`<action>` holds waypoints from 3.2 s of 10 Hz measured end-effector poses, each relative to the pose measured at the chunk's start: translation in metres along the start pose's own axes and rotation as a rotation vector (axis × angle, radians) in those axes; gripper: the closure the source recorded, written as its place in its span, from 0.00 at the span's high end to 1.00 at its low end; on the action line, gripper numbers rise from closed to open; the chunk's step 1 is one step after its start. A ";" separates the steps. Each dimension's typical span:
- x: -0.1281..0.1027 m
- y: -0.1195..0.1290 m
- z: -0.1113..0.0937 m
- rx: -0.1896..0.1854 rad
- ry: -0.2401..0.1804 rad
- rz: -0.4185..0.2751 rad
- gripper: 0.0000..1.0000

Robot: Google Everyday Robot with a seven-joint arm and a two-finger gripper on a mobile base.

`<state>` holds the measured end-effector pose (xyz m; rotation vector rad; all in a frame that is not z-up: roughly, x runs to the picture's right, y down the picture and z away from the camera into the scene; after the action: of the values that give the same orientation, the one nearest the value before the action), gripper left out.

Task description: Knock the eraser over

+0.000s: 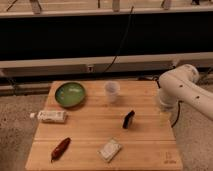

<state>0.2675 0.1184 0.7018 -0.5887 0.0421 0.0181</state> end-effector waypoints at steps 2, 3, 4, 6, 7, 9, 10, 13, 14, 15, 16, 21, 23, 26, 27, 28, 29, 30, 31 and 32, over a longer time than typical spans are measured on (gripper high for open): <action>-0.006 0.001 0.008 -0.012 0.004 -0.004 0.80; -0.009 -0.001 0.011 -0.013 0.009 -0.013 0.80; -0.010 0.000 0.012 -0.016 0.008 -0.013 0.80; -0.016 -0.002 0.015 -0.018 0.009 -0.023 0.80; -0.016 -0.003 0.016 -0.017 0.013 -0.026 0.80; -0.016 -0.003 0.018 -0.022 0.016 -0.031 0.80; -0.018 -0.004 0.020 -0.025 0.018 -0.038 0.80; -0.024 -0.004 0.024 -0.031 0.024 -0.054 0.80; -0.024 -0.005 0.024 -0.033 0.026 -0.055 0.80; -0.023 -0.004 0.025 -0.035 0.028 -0.055 0.80; -0.024 -0.005 0.026 -0.037 0.029 -0.057 0.80; -0.041 -0.002 0.035 -0.050 0.038 -0.107 0.44; -0.043 -0.002 0.035 -0.056 0.042 -0.115 0.24; -0.064 0.001 0.038 -0.062 0.052 -0.156 0.00; -0.069 0.001 0.039 -0.063 0.052 -0.162 0.00; -0.071 0.003 0.040 -0.065 0.054 -0.165 0.00; -0.079 0.005 0.042 -0.067 0.055 -0.174 0.00; -0.088 0.004 0.043 -0.063 0.054 -0.187 0.00; -0.093 0.004 0.043 -0.062 0.058 -0.197 0.00; -0.098 0.006 0.043 -0.063 0.058 -0.203 0.00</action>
<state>0.1708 0.1468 0.7388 -0.6543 0.0383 -0.1958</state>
